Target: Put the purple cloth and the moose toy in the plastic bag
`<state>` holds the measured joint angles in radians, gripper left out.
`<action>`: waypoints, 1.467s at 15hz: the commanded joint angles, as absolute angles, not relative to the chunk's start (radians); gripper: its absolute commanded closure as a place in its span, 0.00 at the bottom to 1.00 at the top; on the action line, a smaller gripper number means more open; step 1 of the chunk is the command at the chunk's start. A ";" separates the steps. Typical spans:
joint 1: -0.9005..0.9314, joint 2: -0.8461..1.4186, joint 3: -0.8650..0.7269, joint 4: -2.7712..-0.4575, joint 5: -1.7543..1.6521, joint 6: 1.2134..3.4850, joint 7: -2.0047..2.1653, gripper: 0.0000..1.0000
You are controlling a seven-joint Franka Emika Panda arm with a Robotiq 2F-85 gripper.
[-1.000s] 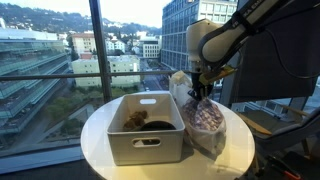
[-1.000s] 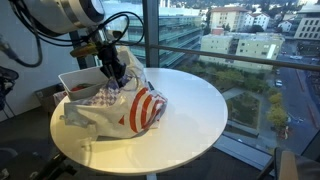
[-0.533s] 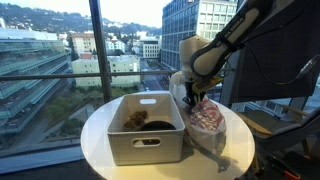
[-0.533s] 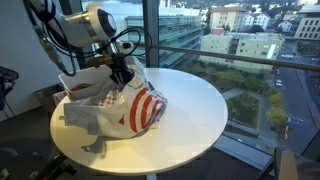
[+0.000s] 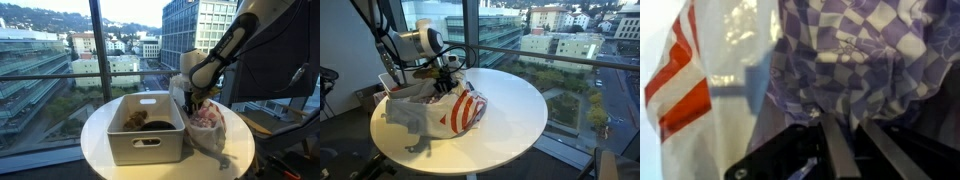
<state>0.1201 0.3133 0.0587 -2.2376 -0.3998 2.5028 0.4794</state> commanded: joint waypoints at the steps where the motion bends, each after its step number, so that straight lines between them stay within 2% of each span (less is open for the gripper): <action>1: 0.153 0.280 0.035 -2.222 -0.361 2.483 0.433 0.51; 6: 0.174 0.126 0.046 -2.250 -0.347 2.333 0.458 0.13; 8: 0.179 0.054 0.063 -2.257 -0.347 2.285 0.467 0.01; 12: 0.188 -0.080 0.120 -2.240 -0.354 2.234 0.461 0.00; 15: 0.202 -0.091 0.189 -2.147 -0.350 2.190 0.450 0.00; 22: 0.272 0.183 0.282 -1.764 -0.391 2.164 0.385 0.00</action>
<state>0.2445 0.0344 0.2769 -1.9607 -0.3807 2.2004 0.4518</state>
